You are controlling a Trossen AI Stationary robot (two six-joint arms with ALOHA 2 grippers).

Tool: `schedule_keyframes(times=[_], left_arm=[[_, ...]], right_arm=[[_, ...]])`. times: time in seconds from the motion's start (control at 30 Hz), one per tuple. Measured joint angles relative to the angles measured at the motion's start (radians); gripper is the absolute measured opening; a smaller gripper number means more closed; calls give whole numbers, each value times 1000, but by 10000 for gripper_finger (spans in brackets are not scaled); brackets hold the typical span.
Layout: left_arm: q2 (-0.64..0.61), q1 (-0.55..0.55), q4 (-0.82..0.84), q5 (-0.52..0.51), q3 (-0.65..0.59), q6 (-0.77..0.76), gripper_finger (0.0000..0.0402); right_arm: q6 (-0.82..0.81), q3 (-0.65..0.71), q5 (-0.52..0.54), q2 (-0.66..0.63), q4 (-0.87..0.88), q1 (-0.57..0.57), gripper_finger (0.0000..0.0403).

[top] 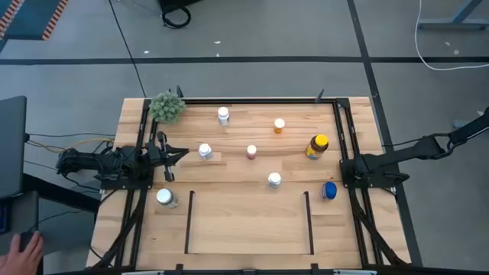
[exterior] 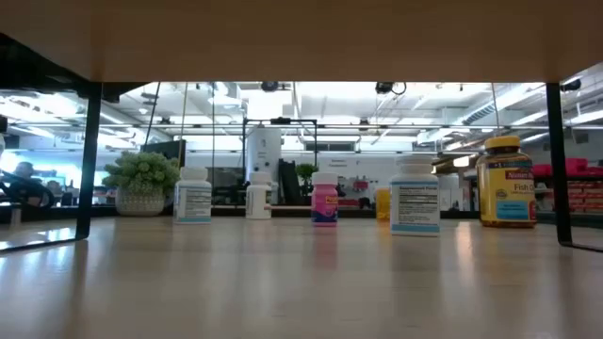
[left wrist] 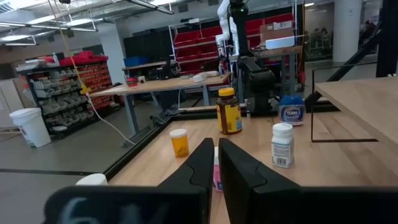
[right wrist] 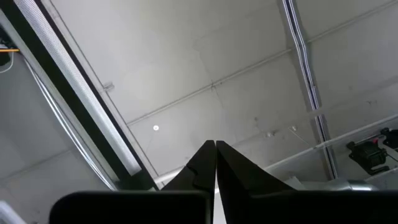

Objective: Pick and place medicine bottles onto shelf by color

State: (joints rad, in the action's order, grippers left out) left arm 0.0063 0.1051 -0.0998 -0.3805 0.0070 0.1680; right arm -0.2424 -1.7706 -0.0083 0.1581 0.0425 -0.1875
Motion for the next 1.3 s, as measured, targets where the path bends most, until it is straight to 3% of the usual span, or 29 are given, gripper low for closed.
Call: schedule_keyframes(times=[1.3], left_arm=[[0, 0, 0, 0, 0, 0, 33]], right_arm=[[0, 0, 0, 0, 0, 0, 19]])
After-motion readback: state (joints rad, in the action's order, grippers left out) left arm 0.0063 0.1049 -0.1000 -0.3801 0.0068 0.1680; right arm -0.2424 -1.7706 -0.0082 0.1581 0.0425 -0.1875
